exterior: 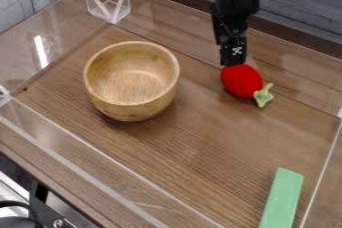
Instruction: Move the red object to the left side of the table
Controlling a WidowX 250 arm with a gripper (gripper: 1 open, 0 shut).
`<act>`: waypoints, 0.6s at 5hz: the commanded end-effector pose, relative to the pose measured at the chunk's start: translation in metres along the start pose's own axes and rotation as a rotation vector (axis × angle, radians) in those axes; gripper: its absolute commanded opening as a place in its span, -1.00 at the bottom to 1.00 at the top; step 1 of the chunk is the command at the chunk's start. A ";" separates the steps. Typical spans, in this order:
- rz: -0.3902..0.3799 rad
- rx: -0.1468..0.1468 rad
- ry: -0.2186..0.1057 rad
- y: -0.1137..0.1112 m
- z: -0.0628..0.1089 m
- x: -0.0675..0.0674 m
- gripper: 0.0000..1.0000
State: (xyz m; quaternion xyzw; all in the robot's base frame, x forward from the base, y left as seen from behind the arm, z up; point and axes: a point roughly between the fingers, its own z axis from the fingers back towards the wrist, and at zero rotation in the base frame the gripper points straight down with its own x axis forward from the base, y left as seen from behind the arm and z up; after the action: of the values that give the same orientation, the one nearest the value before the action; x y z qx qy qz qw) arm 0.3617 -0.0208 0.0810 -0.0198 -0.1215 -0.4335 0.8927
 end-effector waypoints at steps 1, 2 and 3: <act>-0.012 0.038 -0.037 0.009 0.006 0.010 1.00; 0.007 0.028 -0.026 0.007 0.005 0.002 1.00; 0.027 0.019 -0.015 0.005 0.005 -0.007 1.00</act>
State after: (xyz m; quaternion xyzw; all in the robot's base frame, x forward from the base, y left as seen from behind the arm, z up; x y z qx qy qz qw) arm 0.3553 -0.0142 0.0616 -0.0310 -0.1008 -0.4227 0.9001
